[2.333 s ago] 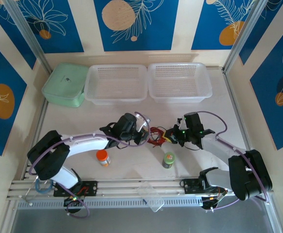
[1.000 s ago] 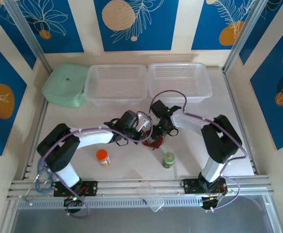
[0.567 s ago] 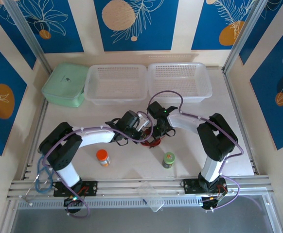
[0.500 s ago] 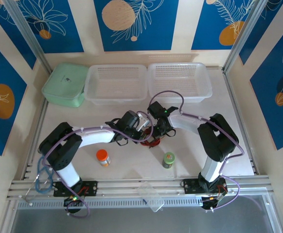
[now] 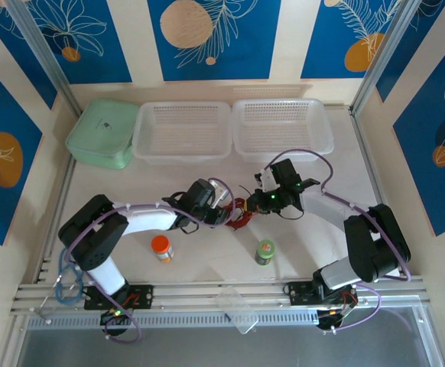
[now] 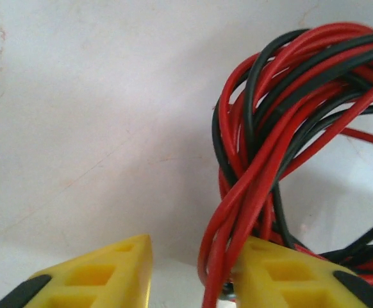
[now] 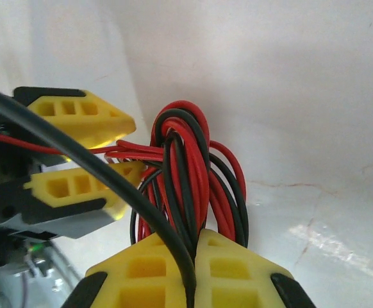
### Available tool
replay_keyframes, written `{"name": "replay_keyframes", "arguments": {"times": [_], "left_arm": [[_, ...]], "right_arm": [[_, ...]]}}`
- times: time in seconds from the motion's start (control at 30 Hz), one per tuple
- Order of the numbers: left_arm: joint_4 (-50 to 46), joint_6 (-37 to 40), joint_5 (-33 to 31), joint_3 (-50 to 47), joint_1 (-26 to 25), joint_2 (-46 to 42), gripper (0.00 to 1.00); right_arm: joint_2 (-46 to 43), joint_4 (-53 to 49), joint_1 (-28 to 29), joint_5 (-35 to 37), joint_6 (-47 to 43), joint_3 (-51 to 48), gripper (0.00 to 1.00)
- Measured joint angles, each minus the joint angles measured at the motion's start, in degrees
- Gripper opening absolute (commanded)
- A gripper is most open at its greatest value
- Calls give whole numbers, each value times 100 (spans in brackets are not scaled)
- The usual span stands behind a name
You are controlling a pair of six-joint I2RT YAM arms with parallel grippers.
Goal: Untangle the cables
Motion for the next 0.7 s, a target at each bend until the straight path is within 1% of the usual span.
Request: {"name": "replay_keyframes", "arguments": {"times": [0.07, 0.13, 0.23, 0.33, 0.43, 0.5, 0.7], "left_arm": [[-9, -39, -74, -50, 0, -37, 57], [-52, -76, -127, -94, 0, -175, 62], [-260, -131, -170, -118, 0, -605, 67], [-444, -201, -138, -114, 0, -1246, 71], [-669, -376, -24, -44, 0, -1788, 72], [-789, -544, 76, 61, 0, -1912, 72], [-750, -1021, 389, -9, 0, -1665, 71]], "right_arm": [[-22, 271, -103, -286, 234, -175, 0], [-46, 553, -201, -535, 490, -365, 0], [-114, 914, -323, -780, 839, -581, 0], [-195, 1161, -356, -835, 1056, -675, 0], [-339, 1316, -356, -813, 1147, -732, 0], [-459, 1366, -356, -809, 1145, -765, 0], [-820, 1331, -404, -833, 1010, -785, 0]]}}
